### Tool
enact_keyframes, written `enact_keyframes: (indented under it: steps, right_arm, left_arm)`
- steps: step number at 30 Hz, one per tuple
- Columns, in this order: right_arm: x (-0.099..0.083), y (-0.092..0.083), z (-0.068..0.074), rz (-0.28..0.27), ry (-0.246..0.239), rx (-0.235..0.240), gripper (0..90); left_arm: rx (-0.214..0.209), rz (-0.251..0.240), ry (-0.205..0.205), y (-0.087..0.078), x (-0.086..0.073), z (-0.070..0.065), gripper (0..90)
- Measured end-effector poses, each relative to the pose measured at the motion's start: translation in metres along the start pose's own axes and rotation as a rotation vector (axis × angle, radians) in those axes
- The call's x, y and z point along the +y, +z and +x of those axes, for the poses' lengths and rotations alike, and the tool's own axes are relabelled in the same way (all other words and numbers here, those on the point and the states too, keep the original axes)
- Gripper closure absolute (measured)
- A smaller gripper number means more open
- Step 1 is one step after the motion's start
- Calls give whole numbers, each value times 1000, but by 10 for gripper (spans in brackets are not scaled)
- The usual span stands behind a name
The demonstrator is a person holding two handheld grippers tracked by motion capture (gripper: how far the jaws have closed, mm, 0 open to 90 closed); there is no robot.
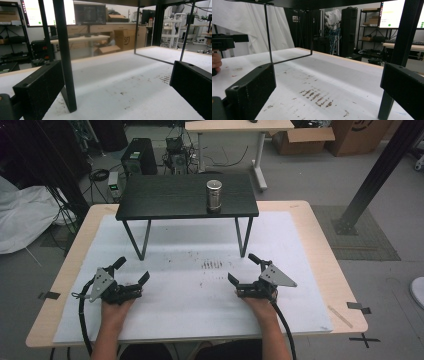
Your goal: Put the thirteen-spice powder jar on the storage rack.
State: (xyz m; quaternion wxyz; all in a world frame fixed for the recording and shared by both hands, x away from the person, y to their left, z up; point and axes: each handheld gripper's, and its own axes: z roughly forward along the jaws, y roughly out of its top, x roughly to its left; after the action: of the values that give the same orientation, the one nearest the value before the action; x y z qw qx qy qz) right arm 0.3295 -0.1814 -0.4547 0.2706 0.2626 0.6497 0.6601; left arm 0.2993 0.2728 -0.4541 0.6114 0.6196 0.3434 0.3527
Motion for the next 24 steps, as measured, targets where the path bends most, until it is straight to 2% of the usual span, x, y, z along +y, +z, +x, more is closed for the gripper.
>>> enact_keyframes:
  steps: [24]
  right_arm:
    - [0,0,0,3,-4,1,0]
  left_arm:
    - [1,4,-6,0,0,0,2]
